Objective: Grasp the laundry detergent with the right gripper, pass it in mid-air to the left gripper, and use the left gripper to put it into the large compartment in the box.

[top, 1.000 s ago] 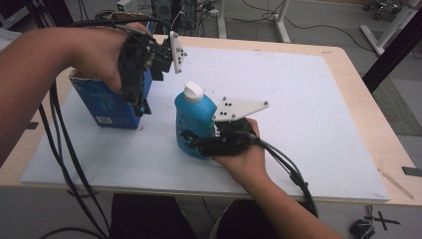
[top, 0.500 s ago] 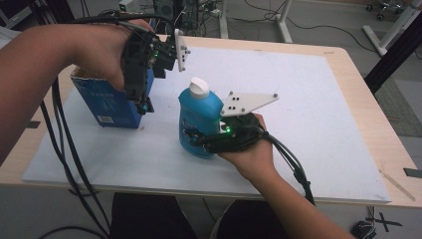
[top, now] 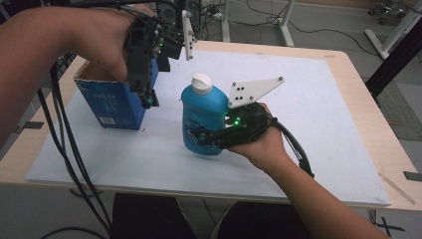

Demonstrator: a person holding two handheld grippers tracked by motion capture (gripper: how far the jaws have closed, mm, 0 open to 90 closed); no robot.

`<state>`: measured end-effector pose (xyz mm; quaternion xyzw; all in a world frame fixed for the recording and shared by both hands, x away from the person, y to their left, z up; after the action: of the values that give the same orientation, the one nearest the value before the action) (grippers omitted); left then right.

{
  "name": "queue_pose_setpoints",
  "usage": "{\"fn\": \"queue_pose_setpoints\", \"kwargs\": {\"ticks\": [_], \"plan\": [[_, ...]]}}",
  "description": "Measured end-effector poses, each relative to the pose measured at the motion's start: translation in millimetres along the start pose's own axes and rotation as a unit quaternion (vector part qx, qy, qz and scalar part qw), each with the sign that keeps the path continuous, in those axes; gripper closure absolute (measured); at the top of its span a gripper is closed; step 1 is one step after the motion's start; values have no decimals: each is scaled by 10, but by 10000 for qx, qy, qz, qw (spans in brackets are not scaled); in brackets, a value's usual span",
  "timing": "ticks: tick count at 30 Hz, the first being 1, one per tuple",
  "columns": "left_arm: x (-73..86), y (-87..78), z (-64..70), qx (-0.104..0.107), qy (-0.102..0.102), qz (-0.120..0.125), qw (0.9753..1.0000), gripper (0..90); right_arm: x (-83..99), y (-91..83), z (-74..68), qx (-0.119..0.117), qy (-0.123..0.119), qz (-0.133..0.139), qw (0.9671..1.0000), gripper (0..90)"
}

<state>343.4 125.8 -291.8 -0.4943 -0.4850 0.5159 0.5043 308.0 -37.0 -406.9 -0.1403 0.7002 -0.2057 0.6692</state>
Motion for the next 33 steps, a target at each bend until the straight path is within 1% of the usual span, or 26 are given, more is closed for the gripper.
{"fn": "queue_pose_setpoints", "kwargs": {"ticks": [1,3,6,7,8,11,14,16,18,19,24,33], "plan": [[-18,-17,15,23,-3,6,10000,17,-4,-1,-1,-135,20,-4,9999,462],[-40,-34,33,20,-16,-20,10000,17,-16,4,1,-375,-19,13,9993,462],[-77,-51,63,75,-92,-62,9999,17,-36,22,-2,-577,-102,-22,9983,462],[-90,-55,72,96,-89,-60,9999,17,-45,32,-7,-647,-154,-48,9978,463],[-104,-63,85,124,-106,-66,9998,17,-57,41,-8,-687,-209,-70,9974,463],[-139,-79,115,197,-125,-57,9997,17,-103,74,-4,-833,-268,-41,9962,462],[-167,-101,139,237,-127,-45,9996,17,-140,102,9,-907,-324,-49,9953,462],[-182,-115,149,256,-177,-53,9995,17,-167,130,24,-961,-357,-58,9947,462],[-194,-122,152,310,-293,-48,9991,17,-182,152,34,-993,-374,-49,9943,462],[-202,-127,155,319,-318,-34,9990,17,-190,163,39,-1005,-366,-38,9943,461],[-251,-130,166,310,-292,-1,9991,17,-233,207,64,-1071,-377,-25,9935,461],[-337,-120,164,280,-237,24,9993,17,-266,255,88,-1091,-371,7,9933,461]]}}
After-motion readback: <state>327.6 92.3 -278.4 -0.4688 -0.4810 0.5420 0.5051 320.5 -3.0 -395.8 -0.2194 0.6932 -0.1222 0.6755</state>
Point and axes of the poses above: each handheld gripper's, and its own axes: y roughly forward along the jaws, x roughly out of its underside, z roughly to its right, the point moved 4 cm from there along y, roughly forward along the jaws, and after that the axes turned 4 degrees about -z, right-handed, at the moved point
